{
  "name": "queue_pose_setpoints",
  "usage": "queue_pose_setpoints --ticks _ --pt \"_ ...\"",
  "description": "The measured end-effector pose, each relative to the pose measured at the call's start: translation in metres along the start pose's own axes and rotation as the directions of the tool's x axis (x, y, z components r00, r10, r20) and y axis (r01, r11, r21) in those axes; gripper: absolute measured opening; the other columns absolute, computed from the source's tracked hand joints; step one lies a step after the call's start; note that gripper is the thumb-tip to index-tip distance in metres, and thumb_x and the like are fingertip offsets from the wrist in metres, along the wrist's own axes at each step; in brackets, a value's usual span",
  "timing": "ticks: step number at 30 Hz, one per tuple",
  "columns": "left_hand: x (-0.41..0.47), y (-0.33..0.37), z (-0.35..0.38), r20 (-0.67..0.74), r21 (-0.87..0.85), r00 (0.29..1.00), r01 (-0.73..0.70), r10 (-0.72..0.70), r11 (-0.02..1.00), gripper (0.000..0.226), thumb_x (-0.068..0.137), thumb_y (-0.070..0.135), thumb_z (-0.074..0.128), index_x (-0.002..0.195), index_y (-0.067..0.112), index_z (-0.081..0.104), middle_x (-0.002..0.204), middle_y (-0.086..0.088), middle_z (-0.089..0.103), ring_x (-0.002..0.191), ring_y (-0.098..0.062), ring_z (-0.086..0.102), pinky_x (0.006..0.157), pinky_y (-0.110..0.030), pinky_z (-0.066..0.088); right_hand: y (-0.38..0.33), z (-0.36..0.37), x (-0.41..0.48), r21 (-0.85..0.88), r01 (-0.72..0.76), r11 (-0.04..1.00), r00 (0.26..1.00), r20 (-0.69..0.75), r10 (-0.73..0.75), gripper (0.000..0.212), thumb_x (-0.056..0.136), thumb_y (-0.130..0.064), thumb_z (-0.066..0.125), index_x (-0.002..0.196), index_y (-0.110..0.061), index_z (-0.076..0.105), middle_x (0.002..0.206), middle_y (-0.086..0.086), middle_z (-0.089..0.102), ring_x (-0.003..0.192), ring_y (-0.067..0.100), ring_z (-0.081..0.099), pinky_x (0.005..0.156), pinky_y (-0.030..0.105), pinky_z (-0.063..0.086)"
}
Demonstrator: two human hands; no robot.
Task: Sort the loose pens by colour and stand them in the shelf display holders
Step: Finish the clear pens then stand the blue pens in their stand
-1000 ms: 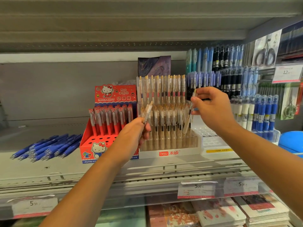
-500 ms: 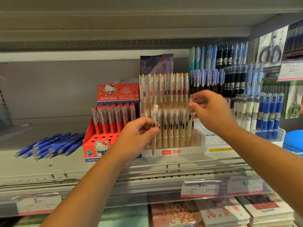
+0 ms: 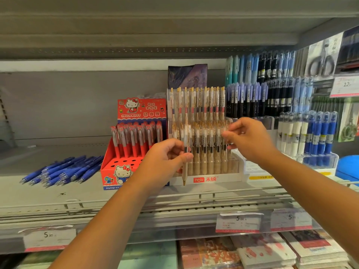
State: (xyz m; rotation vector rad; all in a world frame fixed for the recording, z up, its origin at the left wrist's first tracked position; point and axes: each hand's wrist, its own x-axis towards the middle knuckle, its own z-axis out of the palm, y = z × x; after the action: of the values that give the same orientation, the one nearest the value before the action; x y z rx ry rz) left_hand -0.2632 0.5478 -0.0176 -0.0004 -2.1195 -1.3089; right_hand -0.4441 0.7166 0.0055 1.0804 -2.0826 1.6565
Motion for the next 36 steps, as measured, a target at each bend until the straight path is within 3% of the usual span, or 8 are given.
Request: queue_pose_setpoints --ticks 7,10,13,15,18,23,30,36 --pt "-0.001 0.002 -0.001 0.002 0.036 1.000 0.012 -0.012 0.999 0.010 0.089 0.012 0.071 0.099 0.011 0.070 0.091 -0.015 0.065 0.071 -0.008 0.065 0.059 -0.020 0.055 0.003 -0.004 -0.003 -0.003 -0.043 0.999 0.999 0.016 0.043 0.012 0.086 -0.019 0.075 0.089 -0.015 0.064 0.080 0.004 0.069 0.075 0.019 0.071 0.064 0.034 0.061" --pt "-0.001 0.003 0.000 -0.006 0.030 1.000 0.007 -0.007 1.000 0.011 0.087 0.013 0.072 0.098 0.013 0.070 0.091 -0.014 0.066 0.073 -0.010 0.066 0.060 -0.022 0.056 0.000 -0.001 -0.009 -0.185 0.063 0.981 0.990 -0.112 -0.085 0.024 0.086 -0.031 0.074 0.101 -0.019 0.060 0.090 -0.006 0.066 0.071 0.007 0.061 0.068 0.028 0.055" --pt "-0.001 0.002 0.000 -0.012 0.019 1.000 0.008 -0.008 1.000 0.011 0.085 0.013 0.074 0.095 0.013 0.071 0.084 -0.009 0.065 0.073 -0.013 0.066 0.060 -0.025 0.058 -0.018 0.007 -0.020 -0.134 0.269 0.954 0.926 -0.237 -0.294 0.027 0.088 -0.027 0.071 0.106 -0.020 0.052 0.096 -0.004 0.058 0.069 0.006 0.050 0.064 0.023 0.047" --pt "0.000 0.001 0.000 -0.010 0.012 1.000 0.003 -0.002 1.000 0.009 0.084 0.013 0.075 0.092 0.015 0.070 0.079 -0.003 0.064 0.071 -0.012 0.065 0.060 -0.027 0.059 -0.037 0.019 -0.027 -0.040 0.346 0.938 0.930 -0.118 -0.348 0.022 0.088 -0.021 0.070 0.102 -0.019 0.053 0.092 -0.004 0.058 0.073 0.008 0.055 0.065 0.020 0.050" --pt "0.001 -0.001 0.000 -0.009 0.018 1.000 -0.019 0.019 1.000 0.009 0.084 0.013 0.076 0.089 0.017 0.070 0.075 0.000 0.063 0.070 -0.014 0.065 0.059 -0.029 0.059 -0.060 0.042 -0.034 0.104 0.249 0.963 0.960 0.103 -0.259 0.028 0.085 -0.022 0.074 0.106 -0.019 0.056 0.094 -0.004 0.063 0.081 0.006 0.063 0.073 0.019 0.055" --pt "0.001 -0.002 0.000 -0.030 0.121 0.997 -0.070 0.074 0.990 0.009 0.084 0.017 0.076 0.090 0.019 0.070 0.079 -0.007 0.066 0.074 -0.024 0.064 0.062 -0.035 0.058 -0.069 0.060 -0.041 0.135 0.161 0.978 0.983 0.068 -0.171 0.028 0.084 -0.019 0.076 0.102 -0.026 0.056 0.087 -0.004 0.065 0.074 0.008 0.066 0.068 0.024 0.058" --pt "0.001 -0.001 -0.002 -0.199 0.258 0.966 -0.114 0.168 0.960 0.060 0.058 0.054 0.083 0.110 0.037 0.058 0.107 0.016 0.059 0.096 0.003 0.056 0.077 -0.012 0.046 -0.068 0.040 -0.034 0.231 0.110 0.967 0.994 -0.002 -0.113 0.024 0.088 -0.011 0.071 0.104 -0.021 0.057 0.096 0.005 0.065 0.081 0.021 0.071 0.064 0.036 0.062" --pt "0.011 -0.009 -0.005 -0.216 0.310 0.976 0.062 0.007 0.949 0.090 0.064 0.032 0.092 0.134 0.042 0.036 0.143 0.007 0.044 0.122 -0.008 0.046 0.101 -0.029 0.041 -0.052 -0.007 -0.017 0.146 0.183 0.972 0.972 -0.173 -0.157 0.022 0.091 -0.008 0.067 0.108 -0.019 0.059 0.100 0.002 0.065 0.083 0.018 0.071 0.067 0.037 0.062"
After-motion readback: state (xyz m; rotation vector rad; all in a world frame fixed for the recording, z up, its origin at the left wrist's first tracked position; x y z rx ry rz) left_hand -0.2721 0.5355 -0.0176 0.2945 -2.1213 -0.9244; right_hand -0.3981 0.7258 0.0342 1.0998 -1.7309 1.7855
